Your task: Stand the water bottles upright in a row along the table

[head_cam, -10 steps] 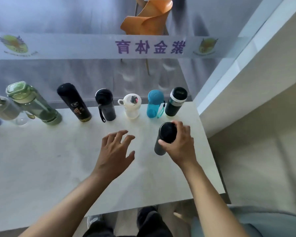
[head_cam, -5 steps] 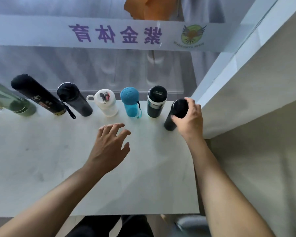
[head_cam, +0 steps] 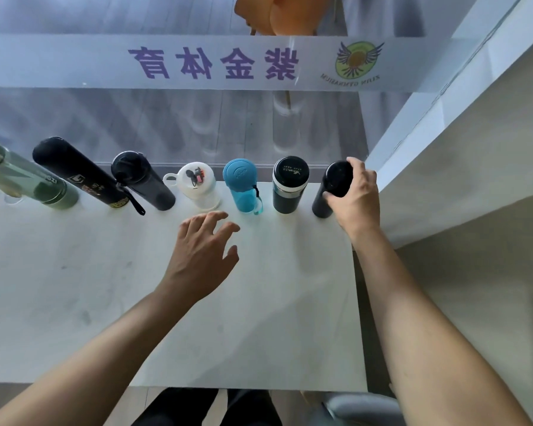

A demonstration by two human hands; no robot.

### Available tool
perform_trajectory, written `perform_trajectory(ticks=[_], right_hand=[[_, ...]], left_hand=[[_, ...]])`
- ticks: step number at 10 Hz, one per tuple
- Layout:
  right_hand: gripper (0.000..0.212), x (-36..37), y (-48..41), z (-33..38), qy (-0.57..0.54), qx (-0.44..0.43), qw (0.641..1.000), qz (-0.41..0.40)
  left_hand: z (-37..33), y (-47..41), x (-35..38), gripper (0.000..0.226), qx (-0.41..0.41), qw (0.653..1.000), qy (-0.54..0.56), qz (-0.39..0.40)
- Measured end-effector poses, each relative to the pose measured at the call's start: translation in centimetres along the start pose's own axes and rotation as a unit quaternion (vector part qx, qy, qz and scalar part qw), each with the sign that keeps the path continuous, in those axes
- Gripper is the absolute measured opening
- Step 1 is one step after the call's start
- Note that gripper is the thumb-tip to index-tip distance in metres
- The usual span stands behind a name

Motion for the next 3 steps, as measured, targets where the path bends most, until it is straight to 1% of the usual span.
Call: perform_trajectory(ticks=[1, 2, 3], right_hand=[[0.096, 0.4, 0.5, 0.1, -0.001, 0.016, 1.000, 0.016], [0.098, 0.3, 1.0, 0.7, 0.005, 0.010, 1.000, 0.000], [0.088, -0.8, 2.3, 2.6, 0.025, -0.029, 0.997, -0.064]], left_hand=[[0.6, 0.4, -0.5, 0.038, -0.004, 1.000, 0.007, -0.002], [1.3, 0.7, -1.1, 0.038, -0.006, 1.000, 0.008, -0.012], [2.7, 1.3, -2.2, 0.038, -0.011, 0.999, 0.007, -0.042]])
Point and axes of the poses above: each hand's wrist, its own y-axis away from the middle knuckle, its own x-axis out of the palm, z = x × y, the point moved 8 cm from there along -y, towards the middle knuckle, and after that the axes turned 8 degrees about x, right-handed, at the moved point
